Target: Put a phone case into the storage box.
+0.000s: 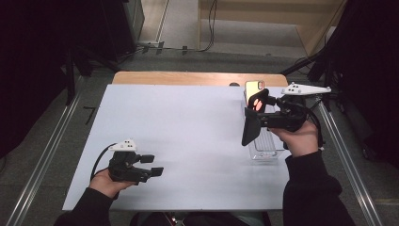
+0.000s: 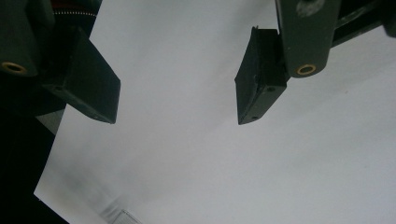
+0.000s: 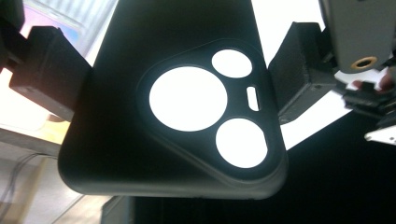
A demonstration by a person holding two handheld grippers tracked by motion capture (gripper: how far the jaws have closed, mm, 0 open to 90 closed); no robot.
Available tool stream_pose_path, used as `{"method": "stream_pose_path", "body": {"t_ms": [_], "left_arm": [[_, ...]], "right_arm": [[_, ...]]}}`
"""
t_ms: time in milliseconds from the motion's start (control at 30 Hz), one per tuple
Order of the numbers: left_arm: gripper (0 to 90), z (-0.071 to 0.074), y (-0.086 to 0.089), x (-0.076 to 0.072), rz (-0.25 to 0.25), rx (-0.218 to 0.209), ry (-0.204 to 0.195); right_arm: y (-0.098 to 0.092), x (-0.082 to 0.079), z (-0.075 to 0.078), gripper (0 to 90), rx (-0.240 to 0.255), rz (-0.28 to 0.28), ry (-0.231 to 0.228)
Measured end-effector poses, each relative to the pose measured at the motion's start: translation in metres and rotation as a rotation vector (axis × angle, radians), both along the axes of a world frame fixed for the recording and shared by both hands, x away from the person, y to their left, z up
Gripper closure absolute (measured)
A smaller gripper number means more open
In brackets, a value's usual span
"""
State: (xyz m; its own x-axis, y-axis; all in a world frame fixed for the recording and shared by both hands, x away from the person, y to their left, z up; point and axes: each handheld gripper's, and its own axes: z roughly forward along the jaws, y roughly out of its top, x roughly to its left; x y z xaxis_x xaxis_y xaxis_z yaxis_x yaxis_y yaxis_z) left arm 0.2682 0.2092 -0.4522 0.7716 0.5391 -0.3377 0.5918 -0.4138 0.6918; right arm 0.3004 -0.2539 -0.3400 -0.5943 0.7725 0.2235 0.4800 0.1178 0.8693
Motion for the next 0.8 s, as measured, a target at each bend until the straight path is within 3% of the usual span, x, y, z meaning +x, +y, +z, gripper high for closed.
{"method": "stream_pose_path", "body": {"t_ms": [433, 800], "left_arm": [[31.2, 0.0, 0.001, -0.001, 0.0, -0.002, -0.006], [31.3, -0.001, 0.002, -0.001, 0.004, -0.007, -0.003]], "right_arm": [[-0.02, 0.005, -0.005, 12.2, -0.01, -0.166, -0.012], [-0.035, 0.016, -0.017, 12.2, -0.019, -0.274, 0.0]]}}
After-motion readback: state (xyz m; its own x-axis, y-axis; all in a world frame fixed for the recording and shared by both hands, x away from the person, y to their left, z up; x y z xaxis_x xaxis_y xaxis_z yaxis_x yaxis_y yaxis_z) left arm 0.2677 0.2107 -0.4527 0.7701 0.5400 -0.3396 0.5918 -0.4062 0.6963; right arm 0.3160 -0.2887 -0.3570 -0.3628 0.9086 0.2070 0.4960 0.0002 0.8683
